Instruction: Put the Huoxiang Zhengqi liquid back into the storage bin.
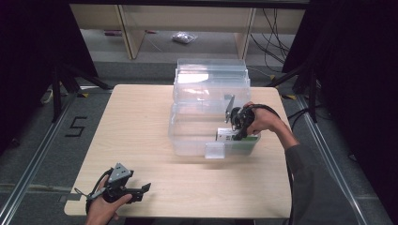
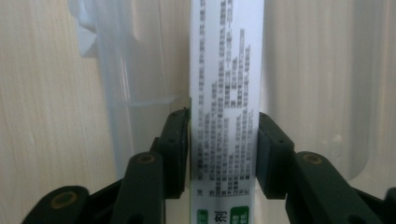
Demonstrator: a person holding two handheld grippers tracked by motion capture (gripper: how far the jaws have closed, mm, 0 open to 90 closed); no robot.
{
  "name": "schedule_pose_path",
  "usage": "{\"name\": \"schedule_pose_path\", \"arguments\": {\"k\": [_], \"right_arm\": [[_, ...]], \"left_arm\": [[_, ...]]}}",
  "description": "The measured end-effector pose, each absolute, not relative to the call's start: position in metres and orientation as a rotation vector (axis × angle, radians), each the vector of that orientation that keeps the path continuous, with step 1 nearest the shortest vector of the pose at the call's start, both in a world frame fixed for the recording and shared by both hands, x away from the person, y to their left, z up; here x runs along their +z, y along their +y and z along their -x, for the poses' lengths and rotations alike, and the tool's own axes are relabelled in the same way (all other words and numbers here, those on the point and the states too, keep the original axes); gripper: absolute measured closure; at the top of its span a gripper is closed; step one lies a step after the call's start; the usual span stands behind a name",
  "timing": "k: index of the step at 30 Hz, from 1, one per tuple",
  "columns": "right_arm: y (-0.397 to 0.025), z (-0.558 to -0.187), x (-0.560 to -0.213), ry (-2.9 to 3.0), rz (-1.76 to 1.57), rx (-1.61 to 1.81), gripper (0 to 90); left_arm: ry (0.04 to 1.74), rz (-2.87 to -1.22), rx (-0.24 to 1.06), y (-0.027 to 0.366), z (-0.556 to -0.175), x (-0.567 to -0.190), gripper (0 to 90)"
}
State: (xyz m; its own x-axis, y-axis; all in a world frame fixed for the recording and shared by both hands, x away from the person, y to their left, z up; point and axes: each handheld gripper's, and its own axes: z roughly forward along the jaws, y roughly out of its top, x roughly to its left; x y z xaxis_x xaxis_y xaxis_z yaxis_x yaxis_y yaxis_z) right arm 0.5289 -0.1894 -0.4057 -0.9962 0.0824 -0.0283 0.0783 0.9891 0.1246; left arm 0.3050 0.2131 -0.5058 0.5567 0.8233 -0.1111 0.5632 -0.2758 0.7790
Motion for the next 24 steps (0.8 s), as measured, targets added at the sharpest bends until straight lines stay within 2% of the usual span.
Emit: {"name": "schedule_pose_path", "arguments": {"k": [8, 12, 15, 20, 24], "right_arm": [[-0.198, -0.521, -0.378, 3.047, -0.196, 0.345, 50.2], [-0.205, -0.512, -0.366, 2.998, -0.386, 0.447, 42.3], [-0.212, -0.506, -0.355, 2.943, -0.471, 0.518, 39.5], [-0.217, -0.494, -0.349, 2.806, -0.635, 0.706, 35.1], [-0.217, -0.479, -0.35, 2.671, -0.771, 0.766, 28.2]], "left_arm": [[1.113, -1.981, 0.399, 0.213, -0.305, -0.505, 14.8], [1.11, -2.002, 0.398, 0.215, -0.305, -0.503, 14.9], [1.11, -1.999, 0.396, 0.215, -0.305, -0.503, 14.8], [1.109, -1.989, 0.398, 0.215, -0.305, -0.504, 14.8], [1.113, -1.988, 0.399, 0.214, -0.305, -0.504, 14.8]]}}
